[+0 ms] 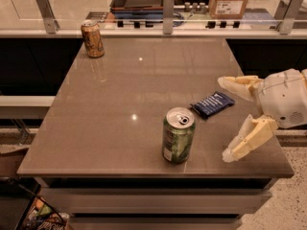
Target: Move green can near orange can
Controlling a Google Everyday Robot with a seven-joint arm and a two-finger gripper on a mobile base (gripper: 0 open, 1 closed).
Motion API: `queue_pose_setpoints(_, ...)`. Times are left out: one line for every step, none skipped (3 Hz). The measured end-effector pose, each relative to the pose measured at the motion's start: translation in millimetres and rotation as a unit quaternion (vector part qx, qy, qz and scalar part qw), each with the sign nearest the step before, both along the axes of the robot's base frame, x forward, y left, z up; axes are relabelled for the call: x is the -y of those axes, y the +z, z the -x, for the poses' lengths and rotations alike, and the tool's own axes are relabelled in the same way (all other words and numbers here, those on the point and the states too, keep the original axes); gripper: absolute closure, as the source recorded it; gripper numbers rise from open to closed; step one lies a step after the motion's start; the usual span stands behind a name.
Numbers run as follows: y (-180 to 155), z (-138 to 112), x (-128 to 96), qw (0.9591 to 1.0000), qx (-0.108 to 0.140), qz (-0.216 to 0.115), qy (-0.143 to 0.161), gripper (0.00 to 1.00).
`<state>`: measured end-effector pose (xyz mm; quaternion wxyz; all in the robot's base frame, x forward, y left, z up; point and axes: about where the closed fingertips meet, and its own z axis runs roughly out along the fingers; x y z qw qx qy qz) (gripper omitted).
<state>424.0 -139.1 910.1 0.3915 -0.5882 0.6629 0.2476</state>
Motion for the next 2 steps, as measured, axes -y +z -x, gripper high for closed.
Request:
queue_pose_setpoints(-7, 2, -18, 0.998, 0.002, -0.059, 0.02, 0.0)
queue_pose_setpoints(-17, 4, -42, 0.9911, -0.01, -0.123, 0.05, 0.0)
